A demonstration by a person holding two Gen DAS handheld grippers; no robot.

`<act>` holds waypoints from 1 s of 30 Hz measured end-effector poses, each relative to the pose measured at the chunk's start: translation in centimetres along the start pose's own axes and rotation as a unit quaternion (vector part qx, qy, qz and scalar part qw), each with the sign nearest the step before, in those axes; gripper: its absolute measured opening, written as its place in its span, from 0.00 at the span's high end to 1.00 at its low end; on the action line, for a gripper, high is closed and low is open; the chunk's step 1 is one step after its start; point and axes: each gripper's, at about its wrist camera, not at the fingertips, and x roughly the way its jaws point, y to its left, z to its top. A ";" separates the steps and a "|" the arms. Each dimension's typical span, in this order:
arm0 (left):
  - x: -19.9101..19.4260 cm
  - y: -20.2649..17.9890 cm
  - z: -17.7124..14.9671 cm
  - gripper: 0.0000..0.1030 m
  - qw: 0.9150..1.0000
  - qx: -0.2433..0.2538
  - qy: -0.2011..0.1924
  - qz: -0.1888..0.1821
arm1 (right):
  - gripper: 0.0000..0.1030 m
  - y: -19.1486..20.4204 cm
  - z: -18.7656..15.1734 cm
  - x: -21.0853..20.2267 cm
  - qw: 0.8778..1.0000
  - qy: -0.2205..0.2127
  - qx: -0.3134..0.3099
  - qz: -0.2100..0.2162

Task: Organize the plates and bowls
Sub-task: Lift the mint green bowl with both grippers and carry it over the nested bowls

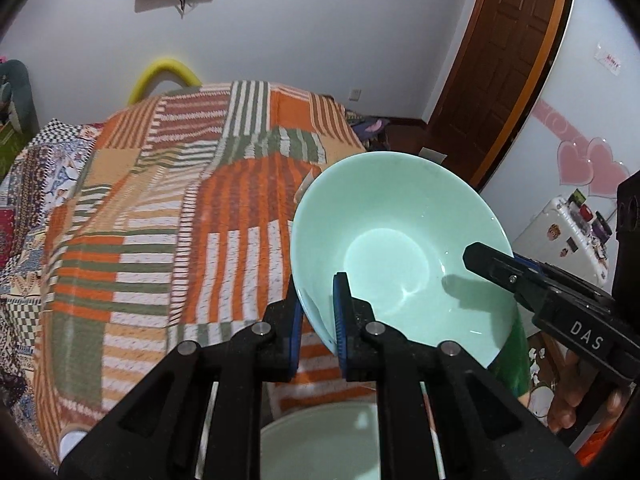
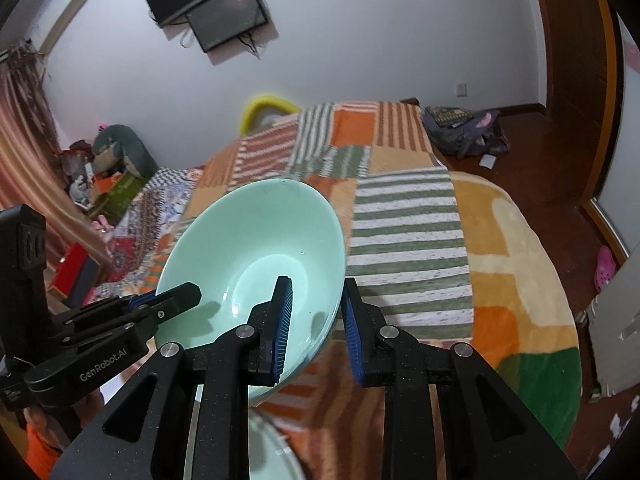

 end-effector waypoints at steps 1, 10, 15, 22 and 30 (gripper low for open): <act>-1.0 0.1 -0.1 0.87 1.000 -0.001 -0.006 0.001 | 0.78 0.5 0.0 -0.4 1.000 -0.004 -0.004 0.002; -7.7 1.2 -2.0 0.87 0.999 -0.006 -0.041 0.013 | 0.78 3.8 -0.9 -2.5 0.999 -0.025 -0.027 0.028; -10.5 2.4 -3.6 0.87 0.999 -0.011 -0.048 0.018 | 0.78 5.5 -1.8 -3.2 0.998 -0.032 -0.036 0.041; -13.6 4.3 -5.6 0.87 0.998 -0.017 -0.059 0.027 | 0.78 8.0 -2.9 -3.4 0.997 -0.032 -0.047 0.058; -17.2 7.0 -8.1 0.87 0.996 -0.028 -0.072 0.051 | 0.78 11.3 -4.2 -3.2 0.994 -0.027 -0.062 0.085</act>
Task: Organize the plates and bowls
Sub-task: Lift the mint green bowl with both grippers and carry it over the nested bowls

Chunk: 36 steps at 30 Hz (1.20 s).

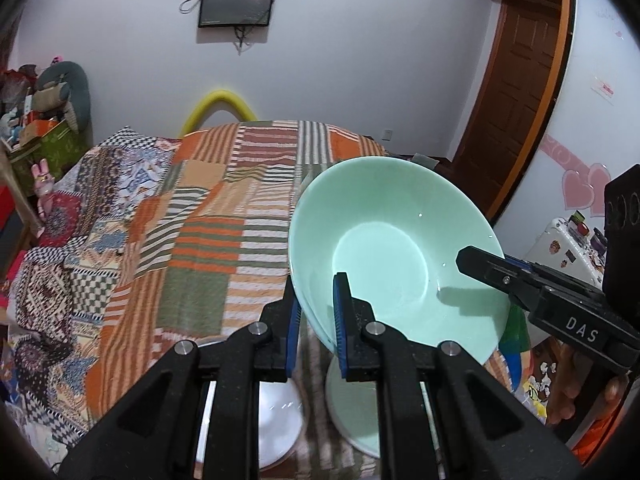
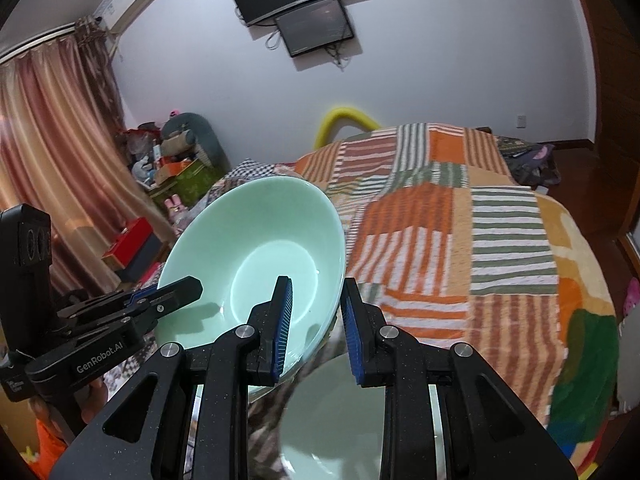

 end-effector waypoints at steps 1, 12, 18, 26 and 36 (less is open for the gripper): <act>-0.3 0.4 -0.2 0.87 1.000 -0.003 0.000 0.002 | 0.78 0.5 -0.2 0.2 1.000 0.001 -0.004 0.004; -2.6 4.5 -2.7 0.87 0.999 -0.037 0.004 0.028 | 0.78 4.6 -1.8 1.9 0.999 0.017 -0.037 0.036; -3.1 6.6 -4.2 0.87 0.998 -0.049 0.011 0.042 | 0.78 6.3 -2.7 3.1 0.997 0.033 -0.048 0.049; -2.5 8.6 -6.3 0.87 0.996 -0.068 0.033 0.053 | 0.78 8.1 -4.3 4.6 0.995 0.059 -0.057 0.054; -0.6 10.8 -9.0 0.87 0.990 -0.110 0.062 0.057 | 0.78 9.0 -6.6 6.6 0.991 0.103 -0.063 0.048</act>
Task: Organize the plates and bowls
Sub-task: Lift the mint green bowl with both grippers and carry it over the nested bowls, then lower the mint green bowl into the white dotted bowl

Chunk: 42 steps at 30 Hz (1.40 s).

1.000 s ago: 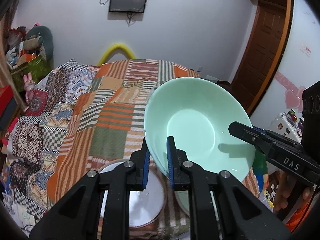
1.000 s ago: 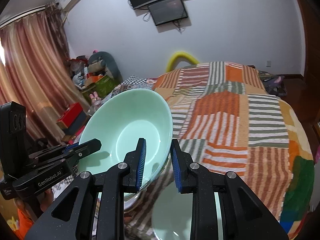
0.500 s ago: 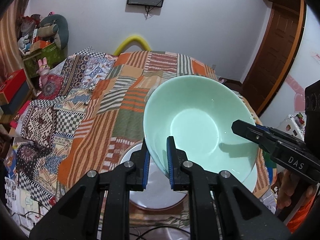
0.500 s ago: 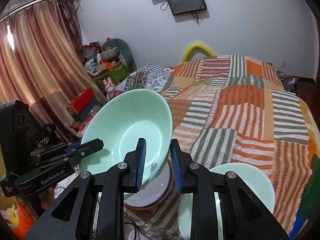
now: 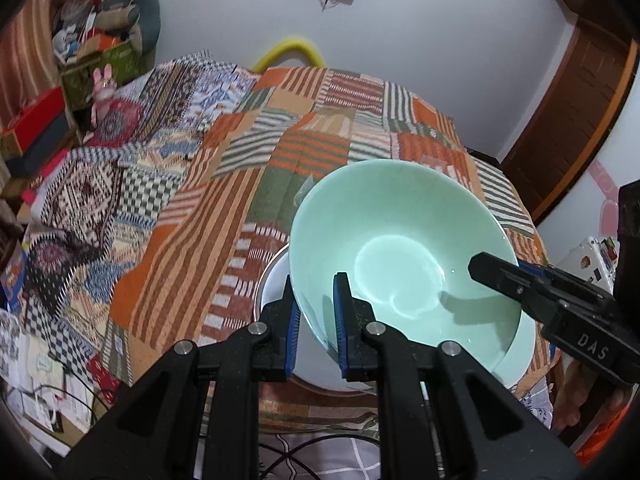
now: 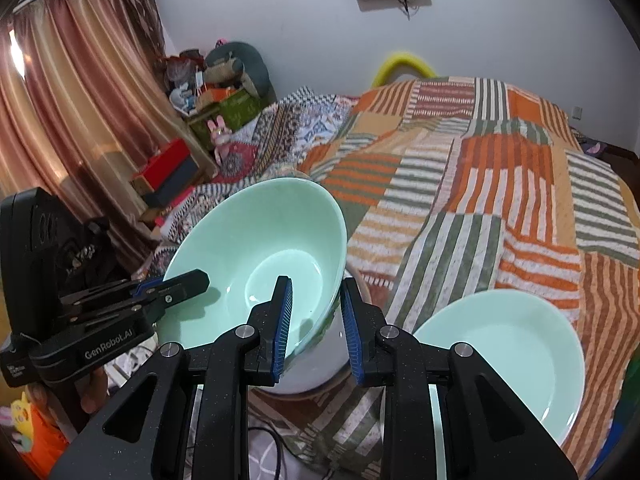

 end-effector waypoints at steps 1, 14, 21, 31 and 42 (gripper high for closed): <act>0.3 0.2 -0.2 0.87 1.000 -0.004 0.004 0.000 | 0.78 0.0 -0.2 0.2 1.000 0.004 0.000 0.000; 3.4 1.4 -2.2 0.87 0.999 -0.013 0.041 0.019 | 0.78 -0.2 -1.9 2.8 0.999 0.053 0.005 -0.005; 4.6 1.8 -2.5 0.87 0.998 -0.016 0.054 0.021 | 0.78 -0.5 -2.2 3.6 0.998 0.066 0.010 -0.006; 5.7 2.0 -2.4 0.87 0.998 -0.011 0.060 0.034 | 0.78 -0.8 -2.2 4.6 0.997 0.077 0.012 -0.005; 6.6 2.9 -2.5 0.87 0.997 -0.041 0.065 0.013 | 0.77 -0.7 -2.0 5.2 0.997 0.081 -0.008 -0.016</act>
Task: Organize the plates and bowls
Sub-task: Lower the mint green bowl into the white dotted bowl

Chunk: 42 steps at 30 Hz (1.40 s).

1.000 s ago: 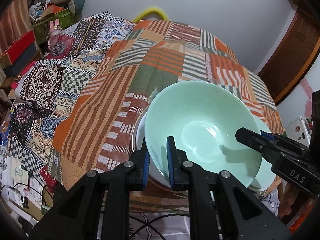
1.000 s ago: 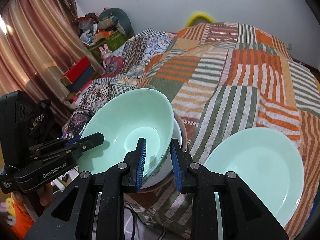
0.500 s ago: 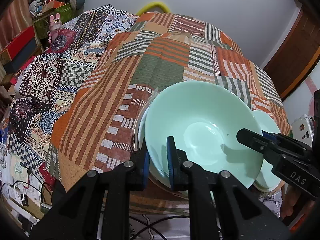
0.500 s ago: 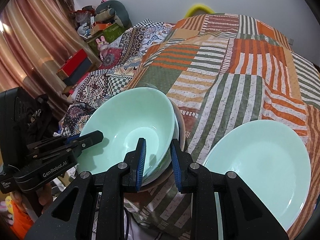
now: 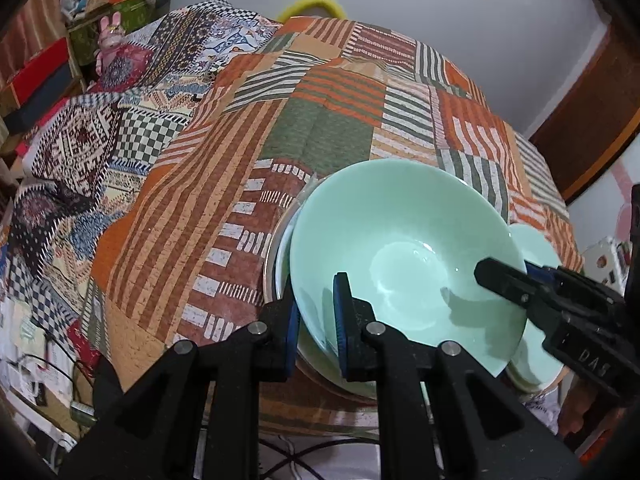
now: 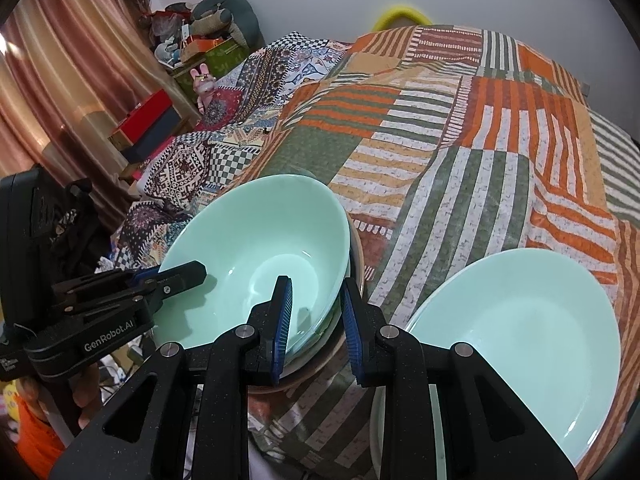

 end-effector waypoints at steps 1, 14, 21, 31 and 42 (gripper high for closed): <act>0.1 0.2 0.0 0.87 1.000 -0.009 0.000 -0.004 | 0.77 0.2 0.0 0.0 1.000 0.002 -0.008 -0.004; -0.5 -0.6 0.2 0.87 0.999 0.012 -0.016 0.025 | 0.75 0.7 0.8 -0.7 0.997 -0.015 -0.060 -0.045; -0.8 -1.1 0.2 0.78 0.998 0.039 -0.019 0.050 | 0.75 0.5 0.5 -1.2 0.998 -0.019 -0.043 -0.032; -3.3 -0.7 0.7 0.72 0.998 0.033 -0.046 0.034 | 0.65 -0.7 0.3 -1.9 1.000 -0.024 -0.009 -0.011; -2.0 0.9 0.0 0.53 0.999 0.020 -0.030 0.033 | 0.61 -2.1 -0.1 -0.9 0.999 -0.007 0.038 0.012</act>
